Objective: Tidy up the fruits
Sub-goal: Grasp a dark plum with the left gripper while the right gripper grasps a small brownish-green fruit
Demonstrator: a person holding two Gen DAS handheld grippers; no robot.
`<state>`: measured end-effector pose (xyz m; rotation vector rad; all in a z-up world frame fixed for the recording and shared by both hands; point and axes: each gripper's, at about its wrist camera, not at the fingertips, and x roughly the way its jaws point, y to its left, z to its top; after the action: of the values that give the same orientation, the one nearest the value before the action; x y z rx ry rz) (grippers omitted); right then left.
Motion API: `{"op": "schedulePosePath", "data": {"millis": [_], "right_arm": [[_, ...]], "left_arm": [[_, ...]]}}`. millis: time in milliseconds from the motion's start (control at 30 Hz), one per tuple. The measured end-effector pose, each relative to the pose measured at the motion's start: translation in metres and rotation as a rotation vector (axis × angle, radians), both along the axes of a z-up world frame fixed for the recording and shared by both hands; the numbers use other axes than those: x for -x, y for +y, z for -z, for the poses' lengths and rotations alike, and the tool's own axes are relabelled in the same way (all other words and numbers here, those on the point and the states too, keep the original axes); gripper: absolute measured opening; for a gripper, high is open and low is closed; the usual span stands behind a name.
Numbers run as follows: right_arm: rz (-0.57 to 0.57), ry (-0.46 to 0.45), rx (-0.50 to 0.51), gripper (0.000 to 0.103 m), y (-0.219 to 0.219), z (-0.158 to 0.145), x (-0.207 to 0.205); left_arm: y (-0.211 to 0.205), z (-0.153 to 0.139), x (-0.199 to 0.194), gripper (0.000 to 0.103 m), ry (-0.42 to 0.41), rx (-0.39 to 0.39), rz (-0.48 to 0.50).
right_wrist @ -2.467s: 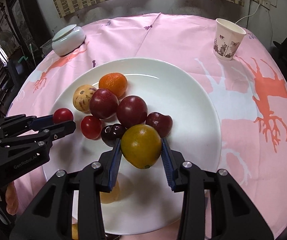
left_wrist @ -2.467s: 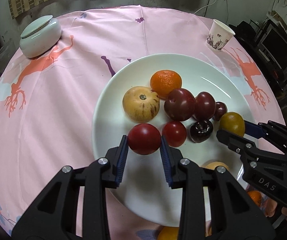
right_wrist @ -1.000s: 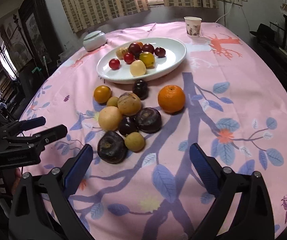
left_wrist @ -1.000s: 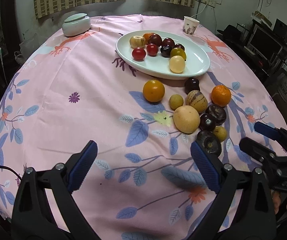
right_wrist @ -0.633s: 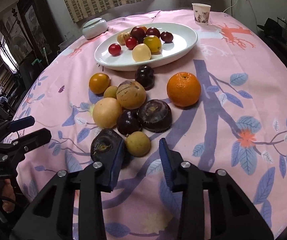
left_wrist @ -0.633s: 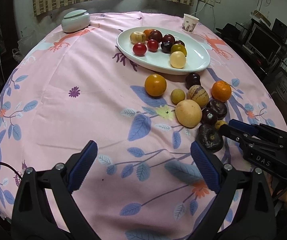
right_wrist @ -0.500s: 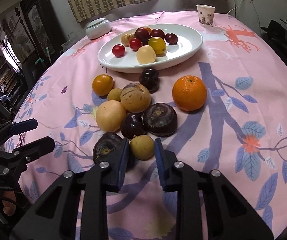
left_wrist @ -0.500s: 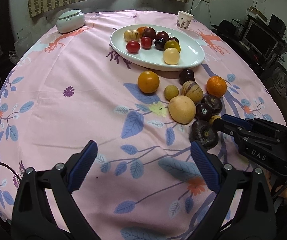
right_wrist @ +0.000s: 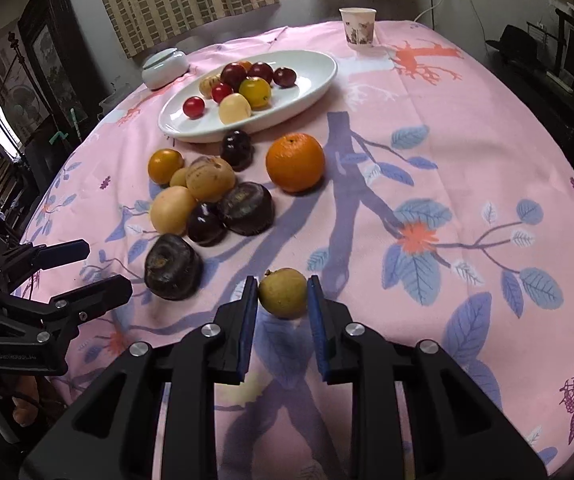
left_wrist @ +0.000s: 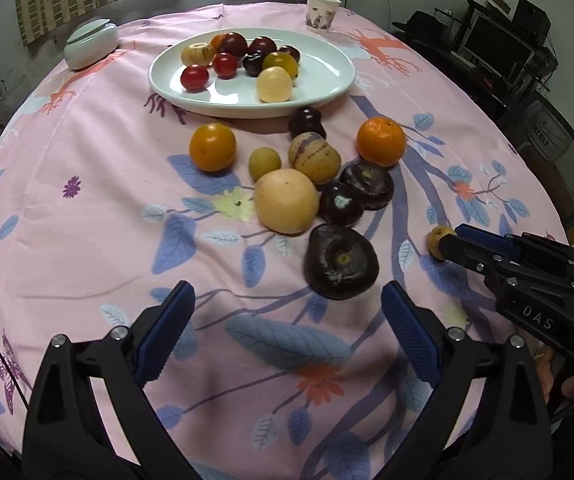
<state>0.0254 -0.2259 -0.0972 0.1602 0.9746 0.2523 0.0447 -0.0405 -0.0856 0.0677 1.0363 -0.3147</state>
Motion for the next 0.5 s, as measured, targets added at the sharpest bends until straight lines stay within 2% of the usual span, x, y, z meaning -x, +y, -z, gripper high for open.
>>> {"op": "schedulePosePath", "data": {"millis": [100,167,333,467,500], "right_arm": [[-0.023,-0.003,0.012,0.027,0.003,0.002,-0.002],[-0.054,0.030,-0.003,0.030,0.007,0.010,-0.007],[-0.039,0.001,-0.007,0.030,0.004,0.012,-0.009],[-0.016,-0.012,-0.027,0.029,-0.011,0.004,-0.001],[-0.008,-0.015,-0.028,0.029,-0.015,0.002,0.001]], "left_arm": [[-0.011,0.006,-0.002,0.096,0.009,-0.010,0.006],[-0.016,0.010,-0.005,0.096,0.011,-0.022,-0.001],[-0.018,0.015,-0.011,0.093,0.006,-0.021,-0.037],[-0.023,0.017,-0.010,0.069,0.004,0.010,-0.011],[-0.028,0.018,-0.010,0.056,0.003,0.006,0.006]]}}
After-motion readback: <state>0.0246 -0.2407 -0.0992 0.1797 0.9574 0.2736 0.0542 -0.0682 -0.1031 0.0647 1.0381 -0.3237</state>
